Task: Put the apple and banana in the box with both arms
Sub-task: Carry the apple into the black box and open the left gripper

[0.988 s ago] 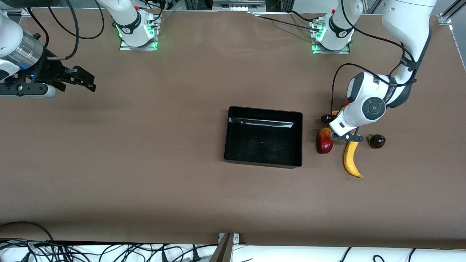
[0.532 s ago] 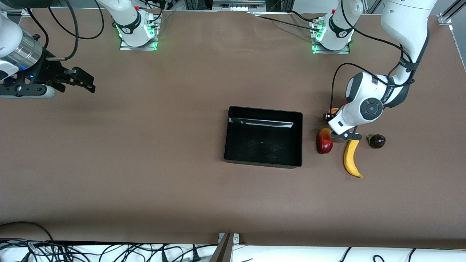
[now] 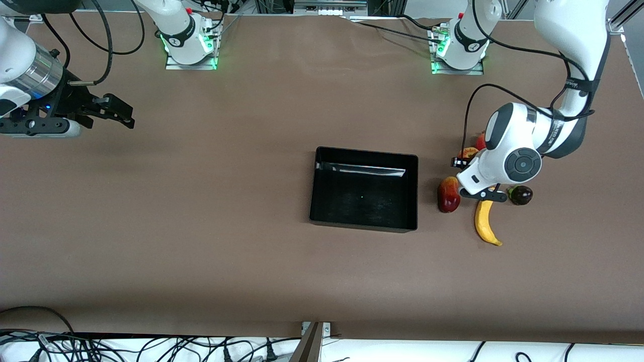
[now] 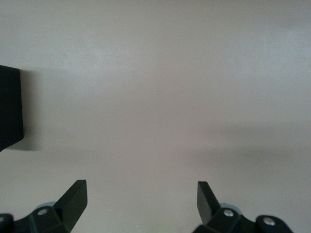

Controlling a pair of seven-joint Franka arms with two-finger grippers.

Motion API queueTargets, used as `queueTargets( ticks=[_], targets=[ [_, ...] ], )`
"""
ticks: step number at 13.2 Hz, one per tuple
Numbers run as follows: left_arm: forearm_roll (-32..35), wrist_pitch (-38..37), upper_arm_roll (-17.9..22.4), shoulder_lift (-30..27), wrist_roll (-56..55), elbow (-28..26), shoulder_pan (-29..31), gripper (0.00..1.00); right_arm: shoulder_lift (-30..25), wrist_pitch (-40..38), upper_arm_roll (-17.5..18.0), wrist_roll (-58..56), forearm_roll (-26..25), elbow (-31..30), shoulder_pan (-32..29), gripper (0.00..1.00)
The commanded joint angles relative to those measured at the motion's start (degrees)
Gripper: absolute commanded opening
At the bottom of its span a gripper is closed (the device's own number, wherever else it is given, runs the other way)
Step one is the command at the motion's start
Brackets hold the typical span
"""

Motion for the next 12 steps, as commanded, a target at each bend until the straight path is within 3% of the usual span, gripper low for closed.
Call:
queueTargets(
  ticks=[1, 3, 4, 7, 9, 12],
  targets=[
    [-4.50, -6.66, -0.38, 0.66, -2.75, 7.85, -3.22, 0.10, -0.72, 0.27, 0.68, -0.06, -0.79, -0.61, -0.41, 1.00],
    [-16.24, -6.76, -0.38, 0.84, -6.52, 9.10, -4.20, 0.07, -0.72, 0.19, 0.68, -0.15, -0.79, -0.61, -0.41, 1.00],
    [-19.01, -5.97, -0.38, 1.54, -9.68, 9.10, -6.29, 0.07, -0.72, 0.19, 0.68, -0.06, -0.79, -0.61, -0.41, 1.00],
    [-16.07, 2.53, -0.03, 4.87, -19.62, 8.83, -13.24, 0.03, -0.72, 0.27, 0.68, -0.06, -0.79, -0.61, -0.23, 1.00],
    [-10.17, 8.07, -0.38, 6.54, -20.52, 8.93, -13.52, 0.03, -0.63, 0.27, 0.68, -0.06, -0.79, -0.61, 0.21, 1.00],
    [-9.98, 13.63, -0.38, 11.20, -20.52, 8.84, -14.48, 0.05, -0.63, 0.36, 0.68, -0.06, -0.79, -0.53, 0.30, 1.00]
  ],
)
